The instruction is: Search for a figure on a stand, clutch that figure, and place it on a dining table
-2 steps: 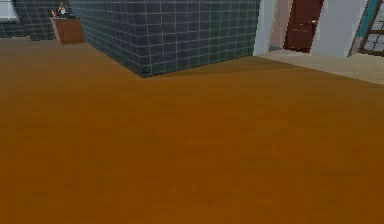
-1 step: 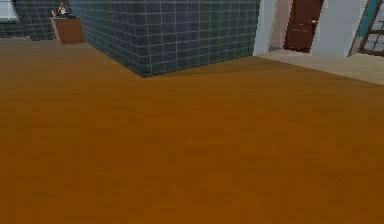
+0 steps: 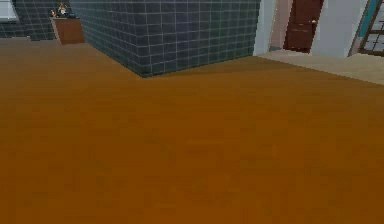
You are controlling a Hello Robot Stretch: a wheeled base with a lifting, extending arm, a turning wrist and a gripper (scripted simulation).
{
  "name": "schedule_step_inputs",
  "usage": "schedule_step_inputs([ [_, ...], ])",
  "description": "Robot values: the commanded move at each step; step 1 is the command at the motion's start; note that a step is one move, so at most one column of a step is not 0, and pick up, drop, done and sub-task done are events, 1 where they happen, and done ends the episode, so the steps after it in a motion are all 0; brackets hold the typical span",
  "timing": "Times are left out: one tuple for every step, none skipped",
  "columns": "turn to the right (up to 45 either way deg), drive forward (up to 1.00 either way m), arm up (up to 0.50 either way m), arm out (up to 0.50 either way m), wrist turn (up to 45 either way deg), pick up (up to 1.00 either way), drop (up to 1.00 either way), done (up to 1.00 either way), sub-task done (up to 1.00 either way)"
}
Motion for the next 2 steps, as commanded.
schedule_step_inputs([
  [0.0, 0.0, 0.0, -0.1, 0.0, 0.0, 0.0, 0.0, 0.0],
  [0.0, 0.0, 0.0, 0.0, 0.0, 0.0, 0.0, 1.0, 0.0],
])
